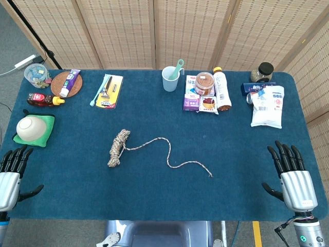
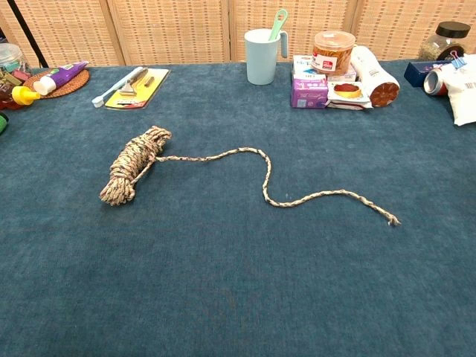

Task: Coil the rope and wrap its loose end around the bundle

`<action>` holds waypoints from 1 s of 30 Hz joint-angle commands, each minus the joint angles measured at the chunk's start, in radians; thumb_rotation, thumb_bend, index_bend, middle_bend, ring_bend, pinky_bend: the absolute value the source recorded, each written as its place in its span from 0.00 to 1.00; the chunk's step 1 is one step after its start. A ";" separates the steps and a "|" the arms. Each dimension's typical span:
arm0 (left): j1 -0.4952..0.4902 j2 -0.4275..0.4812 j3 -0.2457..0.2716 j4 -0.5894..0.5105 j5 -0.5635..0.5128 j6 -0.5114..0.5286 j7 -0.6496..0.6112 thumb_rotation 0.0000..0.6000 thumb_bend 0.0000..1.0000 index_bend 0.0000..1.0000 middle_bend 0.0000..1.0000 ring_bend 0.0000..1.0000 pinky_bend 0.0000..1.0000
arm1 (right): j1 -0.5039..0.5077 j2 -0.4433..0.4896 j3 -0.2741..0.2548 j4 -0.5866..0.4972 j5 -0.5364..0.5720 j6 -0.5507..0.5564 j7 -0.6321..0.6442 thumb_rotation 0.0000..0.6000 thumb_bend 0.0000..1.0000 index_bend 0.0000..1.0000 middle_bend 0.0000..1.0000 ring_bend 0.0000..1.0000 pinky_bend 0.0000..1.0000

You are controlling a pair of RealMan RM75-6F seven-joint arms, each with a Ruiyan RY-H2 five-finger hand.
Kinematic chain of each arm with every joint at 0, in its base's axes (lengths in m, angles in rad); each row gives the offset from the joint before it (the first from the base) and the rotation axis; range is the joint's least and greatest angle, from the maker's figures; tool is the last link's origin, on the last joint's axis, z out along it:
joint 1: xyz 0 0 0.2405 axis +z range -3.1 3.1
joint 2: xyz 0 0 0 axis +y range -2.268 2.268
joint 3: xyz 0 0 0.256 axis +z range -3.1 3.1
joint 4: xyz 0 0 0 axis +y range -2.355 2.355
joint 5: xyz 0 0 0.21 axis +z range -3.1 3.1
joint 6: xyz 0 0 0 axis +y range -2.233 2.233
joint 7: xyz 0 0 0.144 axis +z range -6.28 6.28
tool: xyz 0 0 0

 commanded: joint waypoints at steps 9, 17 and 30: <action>0.000 0.000 -0.003 0.000 -0.005 0.001 0.001 1.00 0.00 0.00 0.00 0.00 0.00 | 0.006 -0.012 -0.008 0.006 -0.006 -0.015 -0.018 1.00 0.00 0.00 0.00 0.00 0.00; -0.004 0.003 -0.004 -0.017 0.010 0.008 0.009 1.00 0.00 0.00 0.00 0.00 0.00 | 0.039 -0.077 0.001 0.035 -0.013 -0.042 0.022 1.00 0.00 0.02 0.00 0.00 0.00; -0.004 -0.001 -0.013 -0.024 -0.028 -0.008 0.027 1.00 0.00 0.00 0.00 0.00 0.00 | 0.189 -0.219 0.023 0.078 0.026 -0.270 -0.023 1.00 0.12 0.24 0.00 0.00 0.00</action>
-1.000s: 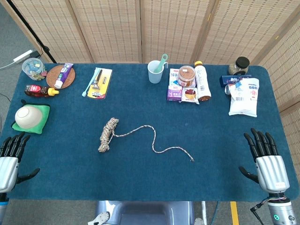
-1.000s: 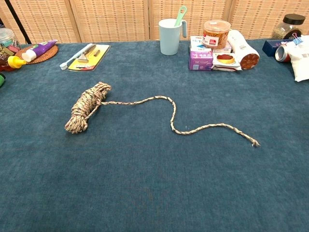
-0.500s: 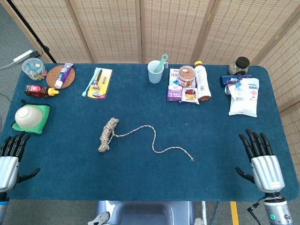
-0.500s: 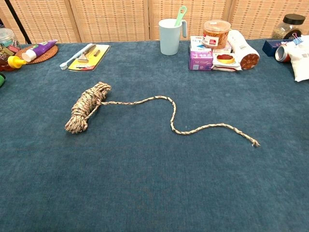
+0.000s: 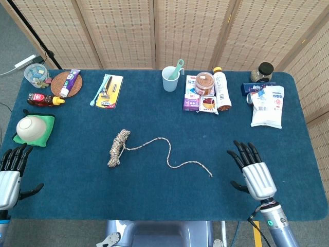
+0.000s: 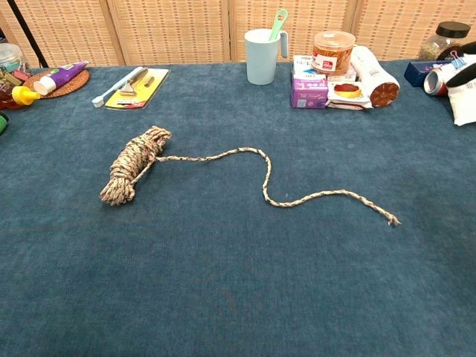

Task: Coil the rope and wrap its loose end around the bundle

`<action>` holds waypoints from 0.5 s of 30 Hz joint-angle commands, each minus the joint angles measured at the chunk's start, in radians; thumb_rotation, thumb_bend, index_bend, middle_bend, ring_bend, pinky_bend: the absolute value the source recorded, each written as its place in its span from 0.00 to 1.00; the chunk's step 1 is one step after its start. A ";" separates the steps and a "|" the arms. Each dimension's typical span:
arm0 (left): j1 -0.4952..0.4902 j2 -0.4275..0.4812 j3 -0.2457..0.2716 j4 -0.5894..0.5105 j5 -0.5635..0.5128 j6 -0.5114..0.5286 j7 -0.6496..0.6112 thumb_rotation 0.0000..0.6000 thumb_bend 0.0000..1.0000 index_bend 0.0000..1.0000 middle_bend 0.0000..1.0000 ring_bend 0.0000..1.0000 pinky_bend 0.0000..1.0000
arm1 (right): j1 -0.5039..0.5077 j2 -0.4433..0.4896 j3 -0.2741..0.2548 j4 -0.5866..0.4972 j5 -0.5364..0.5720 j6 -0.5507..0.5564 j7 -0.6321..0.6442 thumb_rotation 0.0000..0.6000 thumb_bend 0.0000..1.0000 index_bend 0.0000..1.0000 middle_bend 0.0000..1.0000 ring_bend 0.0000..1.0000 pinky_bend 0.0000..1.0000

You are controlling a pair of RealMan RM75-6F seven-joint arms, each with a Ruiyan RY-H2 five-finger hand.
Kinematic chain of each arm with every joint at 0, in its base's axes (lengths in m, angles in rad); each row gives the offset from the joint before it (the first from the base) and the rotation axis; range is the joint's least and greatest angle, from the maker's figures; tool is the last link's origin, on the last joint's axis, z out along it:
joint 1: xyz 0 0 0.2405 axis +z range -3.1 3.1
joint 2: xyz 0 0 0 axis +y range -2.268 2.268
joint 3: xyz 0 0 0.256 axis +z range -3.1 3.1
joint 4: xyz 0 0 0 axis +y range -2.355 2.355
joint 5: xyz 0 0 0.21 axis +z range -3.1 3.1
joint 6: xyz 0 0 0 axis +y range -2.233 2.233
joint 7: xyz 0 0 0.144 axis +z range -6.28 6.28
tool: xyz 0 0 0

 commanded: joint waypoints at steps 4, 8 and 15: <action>0.000 0.000 -0.002 0.002 -0.010 -0.005 -0.002 1.00 0.00 0.00 0.00 0.00 0.00 | 0.076 -0.064 0.026 -0.018 0.063 -0.109 -0.022 1.00 0.15 0.28 0.00 0.00 0.00; 0.001 0.003 -0.006 0.007 -0.024 -0.008 -0.017 1.00 0.00 0.00 0.00 0.00 0.00 | 0.121 -0.125 0.054 0.002 0.110 -0.162 -0.075 1.00 0.16 0.31 0.00 0.00 0.00; 0.001 0.005 -0.008 0.011 -0.034 -0.014 -0.031 1.00 0.00 0.00 0.00 0.00 0.00 | 0.179 -0.232 0.099 0.058 0.241 -0.238 -0.151 1.00 0.20 0.34 0.00 0.00 0.00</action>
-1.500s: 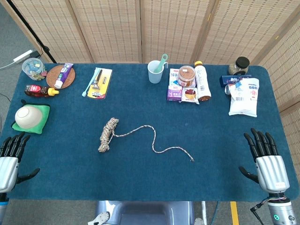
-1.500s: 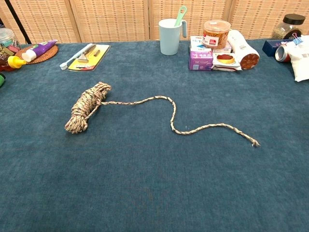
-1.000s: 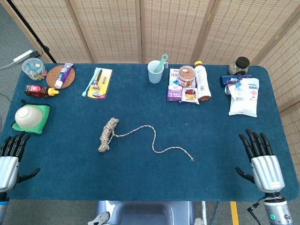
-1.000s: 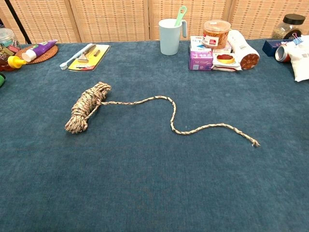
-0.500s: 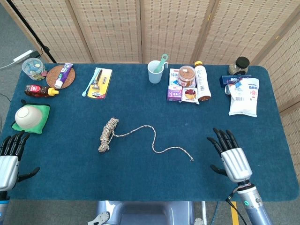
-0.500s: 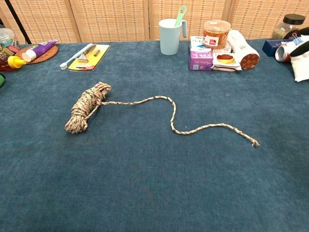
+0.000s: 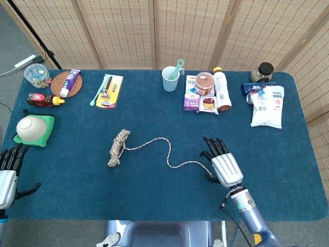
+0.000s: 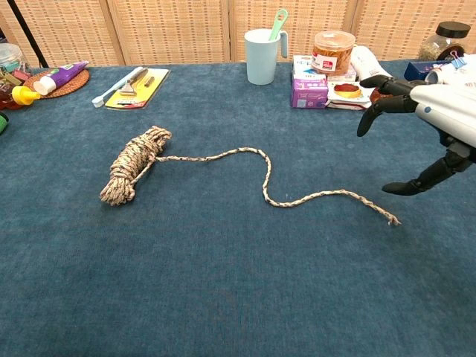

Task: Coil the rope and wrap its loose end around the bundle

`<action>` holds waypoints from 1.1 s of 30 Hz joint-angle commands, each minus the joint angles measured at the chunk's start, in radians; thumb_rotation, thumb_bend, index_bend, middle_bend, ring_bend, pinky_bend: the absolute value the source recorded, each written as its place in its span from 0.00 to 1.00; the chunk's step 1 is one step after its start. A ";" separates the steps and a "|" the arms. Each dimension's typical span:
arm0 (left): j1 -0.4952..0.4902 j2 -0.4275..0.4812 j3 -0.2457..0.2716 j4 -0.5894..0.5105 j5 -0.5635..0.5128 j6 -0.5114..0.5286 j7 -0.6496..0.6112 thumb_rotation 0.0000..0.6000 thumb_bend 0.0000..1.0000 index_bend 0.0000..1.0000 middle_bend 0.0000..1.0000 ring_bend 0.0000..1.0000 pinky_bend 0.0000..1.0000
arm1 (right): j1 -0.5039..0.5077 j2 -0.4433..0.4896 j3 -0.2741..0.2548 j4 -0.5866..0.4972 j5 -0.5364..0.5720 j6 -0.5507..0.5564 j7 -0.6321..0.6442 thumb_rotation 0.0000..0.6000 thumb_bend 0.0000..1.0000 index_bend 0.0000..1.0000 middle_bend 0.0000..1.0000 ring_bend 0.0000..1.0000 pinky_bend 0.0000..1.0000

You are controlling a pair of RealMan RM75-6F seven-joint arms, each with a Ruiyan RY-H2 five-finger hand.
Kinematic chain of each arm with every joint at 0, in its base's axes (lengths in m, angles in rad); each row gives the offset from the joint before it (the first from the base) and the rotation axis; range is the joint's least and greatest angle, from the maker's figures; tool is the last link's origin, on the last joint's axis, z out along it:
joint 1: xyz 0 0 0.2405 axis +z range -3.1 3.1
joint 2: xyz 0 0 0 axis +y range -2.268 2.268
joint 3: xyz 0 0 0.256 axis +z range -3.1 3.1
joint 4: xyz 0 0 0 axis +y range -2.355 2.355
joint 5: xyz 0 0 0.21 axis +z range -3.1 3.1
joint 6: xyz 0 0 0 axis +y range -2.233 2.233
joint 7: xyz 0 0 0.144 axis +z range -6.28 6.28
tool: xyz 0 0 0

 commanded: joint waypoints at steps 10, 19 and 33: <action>-0.009 -0.003 -0.002 -0.003 -0.013 -0.022 0.010 1.00 0.00 0.00 0.00 0.00 0.00 | 0.108 -0.165 0.083 0.101 0.273 -0.118 -0.148 1.00 0.22 0.35 0.00 0.00 0.00; -0.012 -0.003 -0.005 -0.003 -0.023 -0.028 0.010 1.00 0.00 0.00 0.00 0.00 0.00 | 0.148 -0.227 0.087 0.159 0.361 -0.124 -0.202 1.00 0.23 0.37 0.00 0.00 0.00; -0.015 -0.001 -0.008 -0.003 -0.032 -0.034 0.003 1.00 0.00 0.00 0.00 0.00 0.00 | 0.174 -0.262 0.071 0.229 0.412 -0.125 -0.201 1.00 0.30 0.46 0.00 0.00 0.00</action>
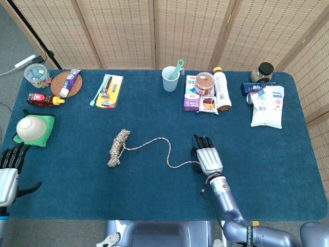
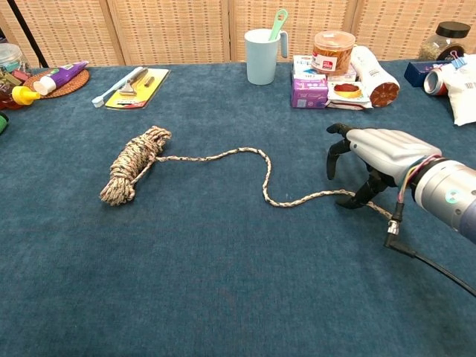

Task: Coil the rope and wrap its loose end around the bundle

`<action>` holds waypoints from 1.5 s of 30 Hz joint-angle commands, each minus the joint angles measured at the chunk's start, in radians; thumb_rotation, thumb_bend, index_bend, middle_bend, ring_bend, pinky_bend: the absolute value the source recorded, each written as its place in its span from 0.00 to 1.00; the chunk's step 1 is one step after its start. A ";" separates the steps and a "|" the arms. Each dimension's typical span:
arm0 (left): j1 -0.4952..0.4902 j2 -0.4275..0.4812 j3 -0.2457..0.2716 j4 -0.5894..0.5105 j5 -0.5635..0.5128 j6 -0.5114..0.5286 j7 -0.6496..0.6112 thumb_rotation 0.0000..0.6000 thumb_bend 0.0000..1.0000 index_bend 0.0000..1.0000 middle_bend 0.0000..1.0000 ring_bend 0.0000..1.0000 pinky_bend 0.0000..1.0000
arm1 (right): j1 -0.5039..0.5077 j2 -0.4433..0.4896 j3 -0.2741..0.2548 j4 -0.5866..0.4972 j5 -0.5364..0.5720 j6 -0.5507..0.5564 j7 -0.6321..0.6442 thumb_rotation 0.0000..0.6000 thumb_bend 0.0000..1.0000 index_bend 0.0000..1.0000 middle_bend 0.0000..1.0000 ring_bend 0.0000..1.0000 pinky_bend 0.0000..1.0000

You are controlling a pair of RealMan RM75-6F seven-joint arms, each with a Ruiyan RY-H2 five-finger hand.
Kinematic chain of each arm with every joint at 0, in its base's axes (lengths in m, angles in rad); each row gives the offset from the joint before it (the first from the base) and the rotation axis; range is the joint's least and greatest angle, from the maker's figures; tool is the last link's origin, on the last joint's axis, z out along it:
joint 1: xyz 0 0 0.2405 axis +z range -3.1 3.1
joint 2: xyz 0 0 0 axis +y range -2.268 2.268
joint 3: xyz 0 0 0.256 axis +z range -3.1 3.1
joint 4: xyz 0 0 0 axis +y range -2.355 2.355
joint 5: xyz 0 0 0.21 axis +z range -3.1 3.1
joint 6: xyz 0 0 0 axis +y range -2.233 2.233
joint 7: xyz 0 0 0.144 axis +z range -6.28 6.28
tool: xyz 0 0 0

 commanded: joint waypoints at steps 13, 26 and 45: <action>0.000 0.000 -0.001 0.000 -0.003 -0.001 0.000 1.00 0.00 0.00 0.00 0.00 0.00 | 0.013 -0.007 -0.015 0.022 0.008 0.011 0.021 1.00 0.43 0.50 0.00 0.00 0.00; -0.001 0.000 0.000 0.001 -0.002 -0.001 0.001 1.00 0.00 0.00 0.00 0.00 0.00 | 0.018 -0.009 -0.037 0.021 0.006 0.025 0.015 1.00 0.44 0.50 0.00 0.00 0.00; -0.002 0.001 0.000 0.000 -0.006 -0.004 -0.002 1.00 0.00 0.00 0.00 0.00 0.00 | 0.024 -0.031 -0.056 0.054 0.013 0.031 0.010 1.00 0.45 0.52 0.00 0.00 0.00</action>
